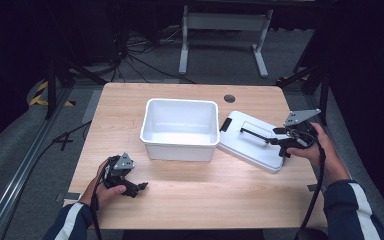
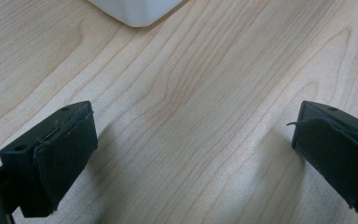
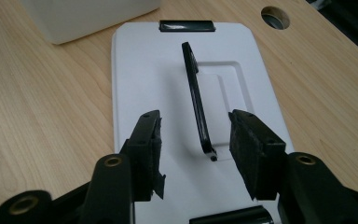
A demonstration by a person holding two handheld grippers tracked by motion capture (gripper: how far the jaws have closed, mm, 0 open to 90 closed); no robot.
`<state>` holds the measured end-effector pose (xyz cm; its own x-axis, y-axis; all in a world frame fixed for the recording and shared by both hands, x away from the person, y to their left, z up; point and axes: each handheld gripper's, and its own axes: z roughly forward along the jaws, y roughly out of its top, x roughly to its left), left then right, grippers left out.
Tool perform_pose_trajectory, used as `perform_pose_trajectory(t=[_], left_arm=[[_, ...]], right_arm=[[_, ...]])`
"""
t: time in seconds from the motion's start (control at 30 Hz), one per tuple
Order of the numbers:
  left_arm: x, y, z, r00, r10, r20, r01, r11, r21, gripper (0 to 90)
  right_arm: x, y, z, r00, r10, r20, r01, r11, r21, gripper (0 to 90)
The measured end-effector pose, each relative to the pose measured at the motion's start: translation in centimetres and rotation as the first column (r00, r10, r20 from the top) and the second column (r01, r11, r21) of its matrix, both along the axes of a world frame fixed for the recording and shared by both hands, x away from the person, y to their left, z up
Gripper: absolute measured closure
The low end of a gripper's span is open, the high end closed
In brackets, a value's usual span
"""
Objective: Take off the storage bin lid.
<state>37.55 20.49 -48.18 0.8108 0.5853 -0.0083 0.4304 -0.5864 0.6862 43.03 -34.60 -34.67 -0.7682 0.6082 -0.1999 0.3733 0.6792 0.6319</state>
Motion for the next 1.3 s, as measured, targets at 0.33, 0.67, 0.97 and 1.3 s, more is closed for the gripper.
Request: perform_pose_trajectory(t=[0.33, 0.67, 0.97, 1.3], left_arm=[[0.0, 0.0, 0.0, 1.0, 0.002, -0.003, -0.002, 1.0, 0.0, 0.5], [0.0, 0.0, 0.0, 1.0, -0.001, 0.007, 0.001, 1.0, 0.002, 0.5], [0.0, 0.0, 0.0, 1.0, -0.001, 0.007, 0.001, 1.0, 0.002, 0.5], [0.0, 0.0, 0.0, 1.0, 0.0, 0.0, 0.0, 1.0, 0.0, 0.5]], right_arm=[[-1.9, -0.6, -0.5, 0.9998, -0.013, 0.011, 0.013, 1.0, -0.009, 49.1], [-3.8, -1.0, -1.5, 0.9995, -0.013, 0.03, 0.013, 1.0, -0.008, 45.3], [-5.5, -1.5, -3.6, 0.9979, -0.024, 0.06, 0.024, 1.0, -0.008, 38.2], [-7.5, -2.6, -6.7, 0.9979, -0.051, 0.04, 0.05, 0.998, 0.03, 35.9]])
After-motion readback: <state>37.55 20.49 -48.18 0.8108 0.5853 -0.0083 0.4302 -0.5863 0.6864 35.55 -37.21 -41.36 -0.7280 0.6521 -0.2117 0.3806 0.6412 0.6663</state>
